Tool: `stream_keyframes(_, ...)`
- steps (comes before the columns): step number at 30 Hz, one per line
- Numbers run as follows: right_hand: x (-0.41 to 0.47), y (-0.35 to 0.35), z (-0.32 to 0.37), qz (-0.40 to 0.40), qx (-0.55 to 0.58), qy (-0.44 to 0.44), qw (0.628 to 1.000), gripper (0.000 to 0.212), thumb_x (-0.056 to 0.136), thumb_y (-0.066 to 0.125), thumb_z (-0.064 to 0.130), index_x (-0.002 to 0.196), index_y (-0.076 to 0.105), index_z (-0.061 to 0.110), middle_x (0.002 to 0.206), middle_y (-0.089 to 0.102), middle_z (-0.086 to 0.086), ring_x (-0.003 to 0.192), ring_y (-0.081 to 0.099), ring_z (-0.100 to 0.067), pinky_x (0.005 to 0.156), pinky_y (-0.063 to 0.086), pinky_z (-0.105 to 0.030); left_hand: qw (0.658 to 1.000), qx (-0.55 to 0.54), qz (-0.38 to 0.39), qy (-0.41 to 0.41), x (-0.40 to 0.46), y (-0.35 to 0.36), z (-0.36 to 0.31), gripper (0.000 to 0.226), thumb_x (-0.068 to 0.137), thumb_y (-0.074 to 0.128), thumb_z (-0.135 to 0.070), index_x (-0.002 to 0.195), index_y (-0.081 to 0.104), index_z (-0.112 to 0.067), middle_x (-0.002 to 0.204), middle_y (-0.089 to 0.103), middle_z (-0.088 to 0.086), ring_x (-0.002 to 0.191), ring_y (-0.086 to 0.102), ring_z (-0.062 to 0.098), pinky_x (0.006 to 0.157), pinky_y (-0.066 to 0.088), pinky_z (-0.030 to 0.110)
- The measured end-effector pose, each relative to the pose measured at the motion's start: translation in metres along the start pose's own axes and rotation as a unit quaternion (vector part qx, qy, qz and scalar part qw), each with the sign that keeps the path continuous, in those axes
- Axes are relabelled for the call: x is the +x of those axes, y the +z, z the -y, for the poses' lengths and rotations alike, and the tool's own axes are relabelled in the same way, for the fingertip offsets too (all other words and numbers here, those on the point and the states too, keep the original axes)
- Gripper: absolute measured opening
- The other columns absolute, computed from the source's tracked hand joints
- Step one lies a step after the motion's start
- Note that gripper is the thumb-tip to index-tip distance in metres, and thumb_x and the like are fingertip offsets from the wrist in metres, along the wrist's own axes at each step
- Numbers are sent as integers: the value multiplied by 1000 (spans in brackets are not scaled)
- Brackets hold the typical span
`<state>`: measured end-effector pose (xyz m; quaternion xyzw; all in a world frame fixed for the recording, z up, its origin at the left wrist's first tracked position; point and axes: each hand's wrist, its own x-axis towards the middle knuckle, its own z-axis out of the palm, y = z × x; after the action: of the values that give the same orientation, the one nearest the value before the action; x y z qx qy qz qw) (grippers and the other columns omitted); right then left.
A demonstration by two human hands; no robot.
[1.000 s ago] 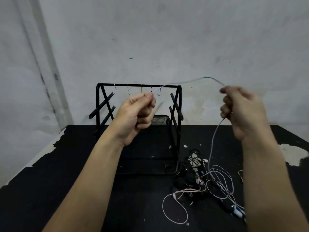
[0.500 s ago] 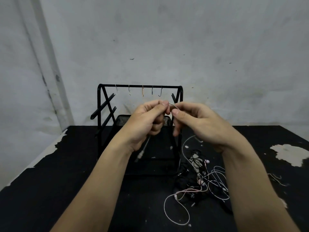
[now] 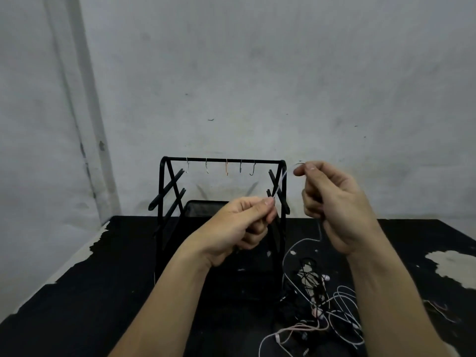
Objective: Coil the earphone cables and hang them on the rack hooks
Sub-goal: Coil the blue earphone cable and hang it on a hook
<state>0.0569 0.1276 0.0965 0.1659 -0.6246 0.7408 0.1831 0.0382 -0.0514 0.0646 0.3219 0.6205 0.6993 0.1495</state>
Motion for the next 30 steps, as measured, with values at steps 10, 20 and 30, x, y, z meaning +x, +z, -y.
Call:
stream_keyframes(10, 5, 16, -24, -1, -53, 63, 997, 21, 101, 55, 24, 82, 63, 24, 54, 35, 10, 42, 24, -6, 37, 20, -16, 993, -119, -3, -7, -4, 2, -10, 27, 100, 44, -30, 83, 57, -14, 57, 27, -4, 44, 25, 8, 39, 21, 19)
stream_keyframes(20, 6, 14, -24, 53, -17, 63, 996, 9, 101, 56, 19, 98, 64, 16, 61, 37, 7, 45, 23, -6, 41, 17, -20, 990, -133, -53, -5, 1, 0, -9, 37, 98, 42, -45, 71, 46, -20, 60, 20, -6, 45, 12, 7, 40, 7, 22)
stream_keyframes(30, 9, 13, -29, 41, -18, 73, 996, 23, 103, 52, 24, 84, 63, 18, 55, 35, 9, 43, 22, -6, 41, 15, -22, 987, -152, -29, -42, 1, 7, -4, 30, 98, 37, -28, 74, 50, -15, 56, 26, -6, 46, 27, 10, 41, 27, 21)
